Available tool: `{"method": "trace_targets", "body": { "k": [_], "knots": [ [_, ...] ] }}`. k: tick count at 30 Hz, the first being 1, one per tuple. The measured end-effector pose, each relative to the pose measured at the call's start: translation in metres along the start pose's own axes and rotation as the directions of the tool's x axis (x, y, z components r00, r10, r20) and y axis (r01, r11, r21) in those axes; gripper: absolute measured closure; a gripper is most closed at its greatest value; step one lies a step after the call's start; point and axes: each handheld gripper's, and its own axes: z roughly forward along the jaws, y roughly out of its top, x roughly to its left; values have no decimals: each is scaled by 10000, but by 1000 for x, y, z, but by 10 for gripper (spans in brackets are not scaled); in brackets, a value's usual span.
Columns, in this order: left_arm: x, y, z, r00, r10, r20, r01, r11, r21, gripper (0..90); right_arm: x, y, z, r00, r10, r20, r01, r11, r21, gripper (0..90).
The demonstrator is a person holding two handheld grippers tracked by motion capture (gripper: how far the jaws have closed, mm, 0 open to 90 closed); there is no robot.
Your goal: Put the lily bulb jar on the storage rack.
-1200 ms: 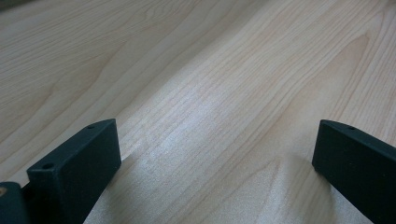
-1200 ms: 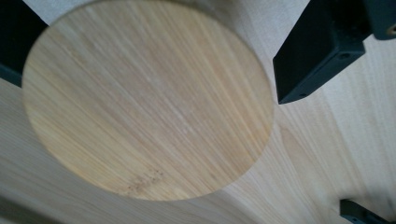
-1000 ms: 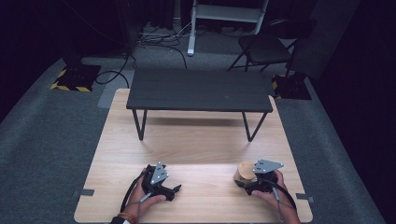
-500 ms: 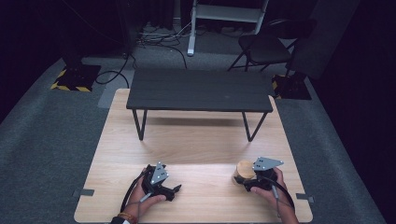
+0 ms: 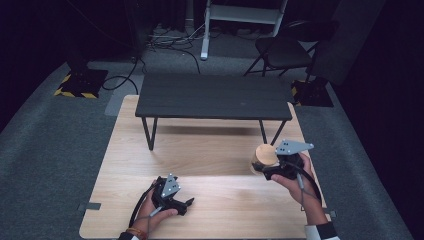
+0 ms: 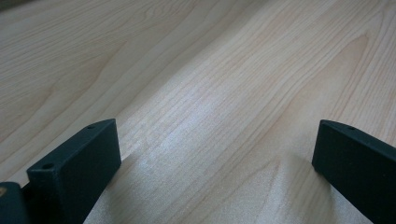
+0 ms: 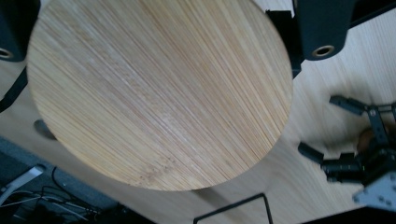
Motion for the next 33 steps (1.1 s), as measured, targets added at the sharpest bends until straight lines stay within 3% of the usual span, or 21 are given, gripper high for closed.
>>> {"method": "trace_targets", "body": {
  "k": [9, 16, 24, 27, 28, 33],
  "knots": [
    [0, 0, 0, 10000, -2, 3, 2, 10000, 3, 10, -16, 71, -15, 9991, 273, 326, -266, 9994, -223, 249],
    [0, 0, 0, 10000, -1, 2, 1, 10000, 5, 10, -28, 118, -7, 9950, 419, 910, -416, 9991, -58, 249],
    [0, 0, 0, 10000, -7, 1, 7, 10000, 14, 9, -37, 142, 14, 9875, 696, 1418, -688, 9976, -100, 249],
    [0, 0, 0, 10000, -9, 0, 9, 10000, 9, 9, -44, 149, 26, 9787, 1183, 1679, -1189, 9929, -66, 249],
    [0, 0, 0, 10000, -9, 0, 9, 10000, 10, 10, -45, 153, 34, 9724, 1275, 1954, -1305, 9914, 24, 249],
    [0, 0, 0, 10000, -7, 2, 7, 10000, 9, 9, -55, 157, 51, 9635, 1555, 2177, -1629, 9865, 162, 249]
  ]
}}
